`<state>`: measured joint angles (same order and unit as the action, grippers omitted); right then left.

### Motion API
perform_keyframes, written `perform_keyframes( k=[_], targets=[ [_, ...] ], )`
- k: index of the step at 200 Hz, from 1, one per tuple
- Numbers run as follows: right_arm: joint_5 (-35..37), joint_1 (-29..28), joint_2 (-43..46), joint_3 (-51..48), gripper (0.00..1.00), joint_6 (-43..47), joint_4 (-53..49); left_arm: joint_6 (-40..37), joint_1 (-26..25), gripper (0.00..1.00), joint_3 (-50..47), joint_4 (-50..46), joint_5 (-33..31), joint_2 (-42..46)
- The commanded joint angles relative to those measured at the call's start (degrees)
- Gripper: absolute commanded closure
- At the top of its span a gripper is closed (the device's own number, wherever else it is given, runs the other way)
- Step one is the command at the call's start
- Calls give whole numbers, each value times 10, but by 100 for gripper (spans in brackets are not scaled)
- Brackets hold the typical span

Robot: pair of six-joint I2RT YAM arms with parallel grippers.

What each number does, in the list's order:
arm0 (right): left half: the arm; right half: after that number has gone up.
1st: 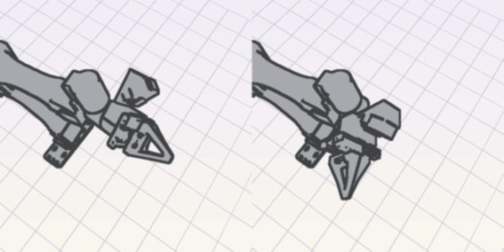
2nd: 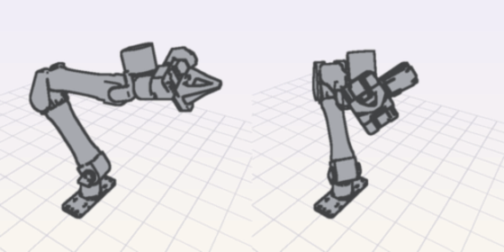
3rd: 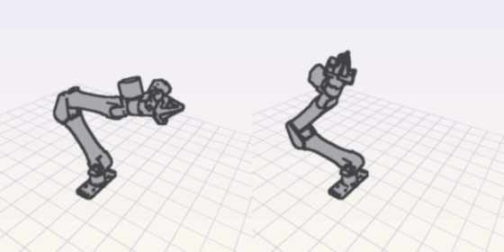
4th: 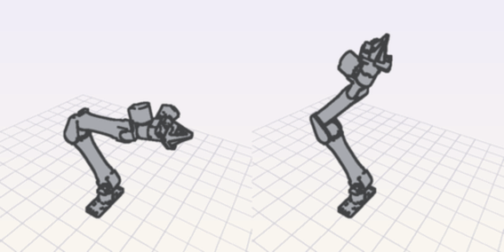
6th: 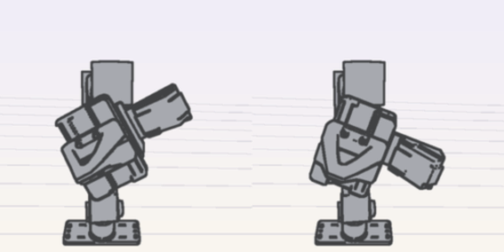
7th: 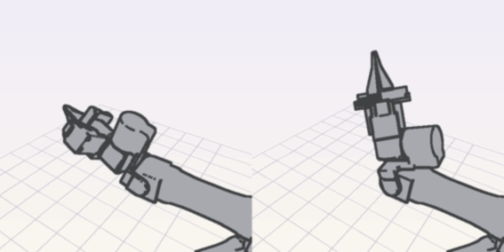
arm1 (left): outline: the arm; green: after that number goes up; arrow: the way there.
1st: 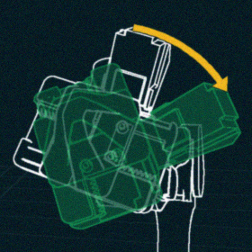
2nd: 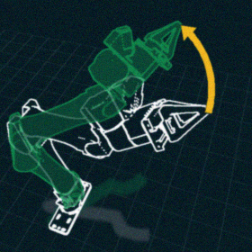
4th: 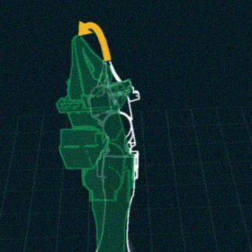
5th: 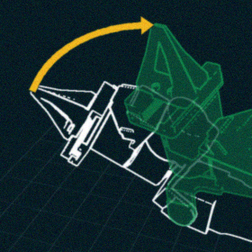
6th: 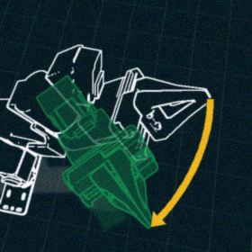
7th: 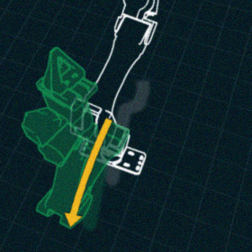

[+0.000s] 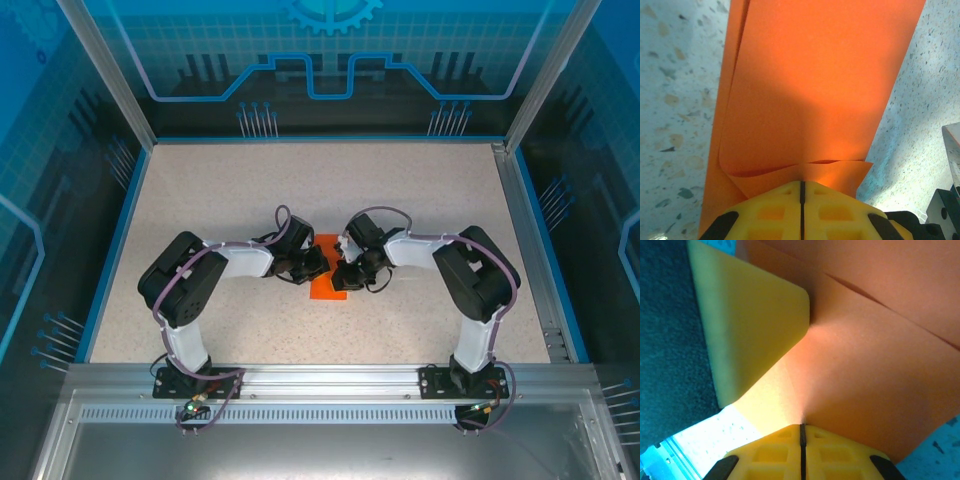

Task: Fold a paper plane with a square sheet of paper (pick it up from the middle)
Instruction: Fold the triangle a second time at the center of the table.

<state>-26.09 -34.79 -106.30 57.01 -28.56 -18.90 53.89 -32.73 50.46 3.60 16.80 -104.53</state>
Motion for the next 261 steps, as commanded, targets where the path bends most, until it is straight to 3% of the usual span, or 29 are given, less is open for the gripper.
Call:
perform_keyframes(
  k=[1, 42, 134, 167, 261],
  targets=[
    [5, 1, 9, -23, 91, -6, -31, -13, 3, 92, -16, -34, -16, -17],
    [-30, 4, 32, -30, 91, -8, -18, -12, 3, 92, -17, -35, -16, -17],
    [-17, 25, 29, -63, 91, -2, -16, -15, 2, 93, -16, -36, -17, -17],
    [-60, 26, 49, -62, 90, -5, 0, -13, 3, 93, -16, -36, -17, -17],
    [-33, 35, 19, -95, 91, -6, 4, -13, 3, 93, -15, -42, -18, -17]
  ],
)
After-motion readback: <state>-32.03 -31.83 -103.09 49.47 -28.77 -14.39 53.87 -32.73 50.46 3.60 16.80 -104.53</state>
